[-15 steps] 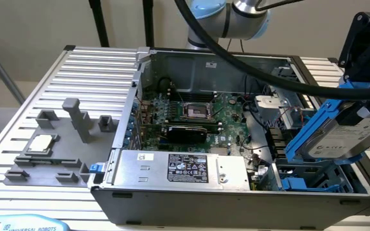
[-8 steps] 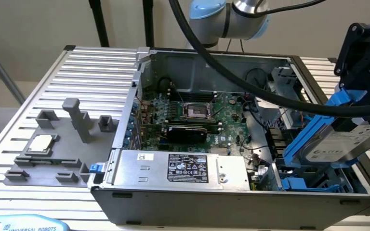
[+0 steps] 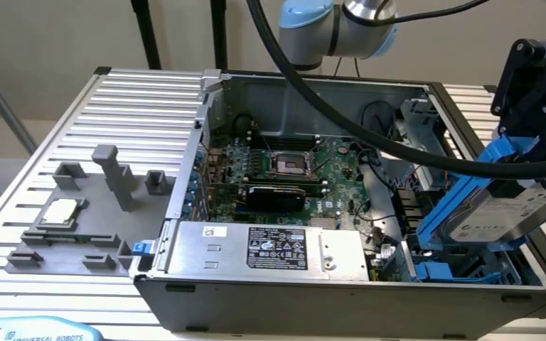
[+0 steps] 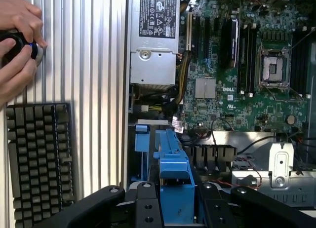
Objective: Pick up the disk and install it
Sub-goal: 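Insert the disk into the insertion slot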
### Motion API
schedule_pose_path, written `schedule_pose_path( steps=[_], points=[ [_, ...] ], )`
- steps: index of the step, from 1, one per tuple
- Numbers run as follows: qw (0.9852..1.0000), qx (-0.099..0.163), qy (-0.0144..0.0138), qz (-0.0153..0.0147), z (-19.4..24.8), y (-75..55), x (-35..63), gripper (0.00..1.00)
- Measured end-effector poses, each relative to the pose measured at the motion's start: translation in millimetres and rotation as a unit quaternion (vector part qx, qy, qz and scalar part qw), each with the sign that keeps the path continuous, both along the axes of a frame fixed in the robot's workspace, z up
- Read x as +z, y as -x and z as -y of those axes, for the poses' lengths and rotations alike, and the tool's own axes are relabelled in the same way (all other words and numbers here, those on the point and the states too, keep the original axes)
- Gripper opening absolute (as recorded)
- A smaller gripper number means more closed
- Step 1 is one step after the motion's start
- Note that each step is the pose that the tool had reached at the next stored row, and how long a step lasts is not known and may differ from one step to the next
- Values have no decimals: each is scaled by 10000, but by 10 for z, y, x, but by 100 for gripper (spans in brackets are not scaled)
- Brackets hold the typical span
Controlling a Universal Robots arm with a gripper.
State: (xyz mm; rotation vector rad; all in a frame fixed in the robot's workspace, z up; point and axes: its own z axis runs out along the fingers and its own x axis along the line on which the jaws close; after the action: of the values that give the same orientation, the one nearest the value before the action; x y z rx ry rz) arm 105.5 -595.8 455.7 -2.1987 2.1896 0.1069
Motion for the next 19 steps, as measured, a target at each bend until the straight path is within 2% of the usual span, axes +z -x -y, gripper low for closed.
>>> schedule_pose_path(
  steps=[8, 19],
  points=[
    [10000, -4, 76, 0, 0, 0, -66, 33],
    [10000, -4, 97, 0, -12, 9, -112, 33]
  ],
)
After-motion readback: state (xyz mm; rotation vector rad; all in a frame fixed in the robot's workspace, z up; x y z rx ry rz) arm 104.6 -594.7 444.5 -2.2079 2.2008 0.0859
